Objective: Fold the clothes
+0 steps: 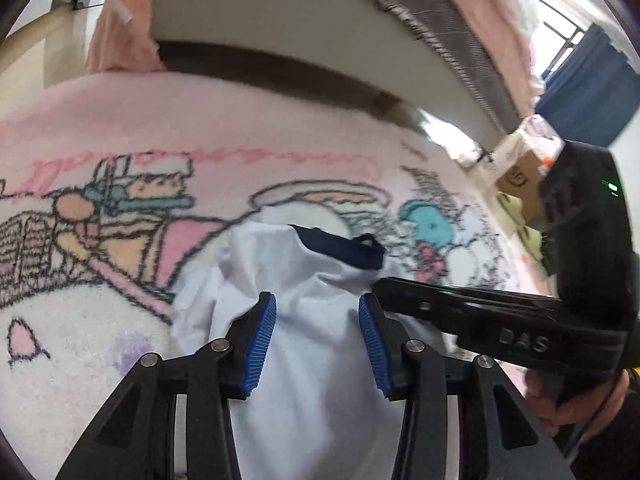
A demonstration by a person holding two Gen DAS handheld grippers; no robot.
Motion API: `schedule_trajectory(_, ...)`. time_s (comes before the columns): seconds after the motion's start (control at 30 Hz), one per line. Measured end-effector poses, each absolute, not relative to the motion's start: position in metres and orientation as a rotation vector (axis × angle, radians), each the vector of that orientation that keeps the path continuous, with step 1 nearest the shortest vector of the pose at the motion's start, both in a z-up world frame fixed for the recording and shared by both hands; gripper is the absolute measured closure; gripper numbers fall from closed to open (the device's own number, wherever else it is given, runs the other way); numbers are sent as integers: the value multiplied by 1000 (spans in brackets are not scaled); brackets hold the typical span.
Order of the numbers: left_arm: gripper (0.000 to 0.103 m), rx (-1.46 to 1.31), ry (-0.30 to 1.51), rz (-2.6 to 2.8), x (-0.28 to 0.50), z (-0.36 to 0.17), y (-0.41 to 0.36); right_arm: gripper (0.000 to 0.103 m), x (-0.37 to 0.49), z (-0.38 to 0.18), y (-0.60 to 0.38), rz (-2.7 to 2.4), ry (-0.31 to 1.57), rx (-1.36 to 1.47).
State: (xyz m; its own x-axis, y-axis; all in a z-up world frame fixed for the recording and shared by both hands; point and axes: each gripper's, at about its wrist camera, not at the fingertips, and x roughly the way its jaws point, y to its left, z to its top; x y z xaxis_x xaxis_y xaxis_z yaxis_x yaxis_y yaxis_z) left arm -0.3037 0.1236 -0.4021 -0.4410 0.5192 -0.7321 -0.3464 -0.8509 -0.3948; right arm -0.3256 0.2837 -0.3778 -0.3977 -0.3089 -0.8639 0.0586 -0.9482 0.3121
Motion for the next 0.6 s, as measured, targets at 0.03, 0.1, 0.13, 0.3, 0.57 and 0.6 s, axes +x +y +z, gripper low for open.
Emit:
schedule_trajectory(0.03, 63, -1262, -209, 2312, -305, -403, 123, 102, -326, -380, 285, -2441, -317, 1591)
schedule_trajectory(0.1, 65, -1271, -128, 2349, -306, -405, 120, 103, -329, -387, 290, -2438, -324, 1616)
schedule_trajectory(0.13, 65, -1275, -102, 2361, -306, -407, 118, 103, -330, -390, 294, -2435, -349, 1623)
schedule_trajectory(0.3, 65, -1365, -123, 2446, -315, -415, 87, 102, -322, -384, 318, -2534, -388, 1632)
schedule_trajectory(0.57, 65, -1446, -346, 2411, -311, -400, 54, 78, -301, -361, 355, -2501, -576, 1541)
schedule_trajectory(0.6, 65, -1444, -365, 2406, -309, -397, 51, 63, -300, -361, 355, -2485, -601, 1543)
